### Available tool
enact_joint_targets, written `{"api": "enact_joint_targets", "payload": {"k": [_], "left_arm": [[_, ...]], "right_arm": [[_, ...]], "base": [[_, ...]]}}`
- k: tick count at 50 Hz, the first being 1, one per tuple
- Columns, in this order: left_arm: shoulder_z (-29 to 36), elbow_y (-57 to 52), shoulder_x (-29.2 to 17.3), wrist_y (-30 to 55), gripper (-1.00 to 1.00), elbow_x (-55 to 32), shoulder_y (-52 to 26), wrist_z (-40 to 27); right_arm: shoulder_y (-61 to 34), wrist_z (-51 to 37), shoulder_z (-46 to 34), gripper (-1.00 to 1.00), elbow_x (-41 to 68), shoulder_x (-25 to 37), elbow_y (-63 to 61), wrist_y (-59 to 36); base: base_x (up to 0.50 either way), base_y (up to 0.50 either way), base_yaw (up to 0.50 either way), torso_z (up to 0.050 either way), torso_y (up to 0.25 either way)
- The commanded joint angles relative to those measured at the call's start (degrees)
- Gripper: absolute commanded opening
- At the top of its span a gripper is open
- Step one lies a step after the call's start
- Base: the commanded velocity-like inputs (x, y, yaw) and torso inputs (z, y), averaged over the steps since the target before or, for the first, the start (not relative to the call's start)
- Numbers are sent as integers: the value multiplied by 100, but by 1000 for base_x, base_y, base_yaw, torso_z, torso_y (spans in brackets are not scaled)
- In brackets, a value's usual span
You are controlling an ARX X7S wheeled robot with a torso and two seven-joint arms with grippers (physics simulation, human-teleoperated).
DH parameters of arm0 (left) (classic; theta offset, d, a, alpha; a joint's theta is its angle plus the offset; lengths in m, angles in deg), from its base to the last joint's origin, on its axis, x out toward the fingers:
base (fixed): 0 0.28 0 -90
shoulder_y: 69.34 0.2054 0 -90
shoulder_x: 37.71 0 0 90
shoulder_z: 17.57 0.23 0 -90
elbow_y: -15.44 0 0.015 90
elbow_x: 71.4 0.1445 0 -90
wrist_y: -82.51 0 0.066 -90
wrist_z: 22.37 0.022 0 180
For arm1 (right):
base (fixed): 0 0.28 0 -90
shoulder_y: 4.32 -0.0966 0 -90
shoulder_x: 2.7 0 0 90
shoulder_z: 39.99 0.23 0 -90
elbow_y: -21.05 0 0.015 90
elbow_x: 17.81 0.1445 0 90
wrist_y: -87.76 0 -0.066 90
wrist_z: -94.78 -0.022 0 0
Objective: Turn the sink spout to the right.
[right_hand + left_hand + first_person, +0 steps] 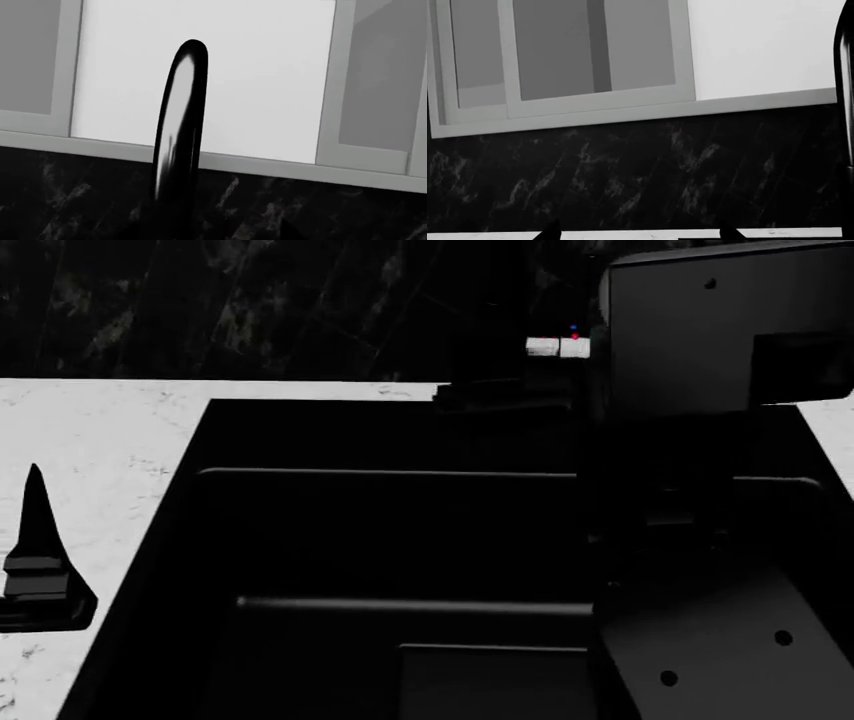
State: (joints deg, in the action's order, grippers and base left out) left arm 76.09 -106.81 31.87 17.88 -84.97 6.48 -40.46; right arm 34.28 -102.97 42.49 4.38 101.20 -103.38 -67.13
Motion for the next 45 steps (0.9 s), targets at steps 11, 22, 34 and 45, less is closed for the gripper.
{"api": "enact_joint_targets", "payload": {"k": [11, 22, 34, 45], "left_arm": [[0, 16, -13, -65, 100, -38, 58, -31], [15, 30, -25, -84, 100, -55, 52, -36], [26, 32, -40, -89, 100, -69, 51, -54], [-1, -165, -128, -249, 100, -94, 178, 12]], "right_arm": [[-653, 25, -286, 100, 65, -425, 612, 234], [-723, -31, -386, 100, 33, -418, 707, 290], [-728, -63, -398, 100, 74, -398, 713, 302], [-1076, 30, -522, 100, -58, -394, 1481, 612]], "base": [[0, 0, 0, 0, 0], [0, 0, 0, 0, 0], [0, 0, 0, 0, 0], [0, 0, 0, 0, 0]]}}
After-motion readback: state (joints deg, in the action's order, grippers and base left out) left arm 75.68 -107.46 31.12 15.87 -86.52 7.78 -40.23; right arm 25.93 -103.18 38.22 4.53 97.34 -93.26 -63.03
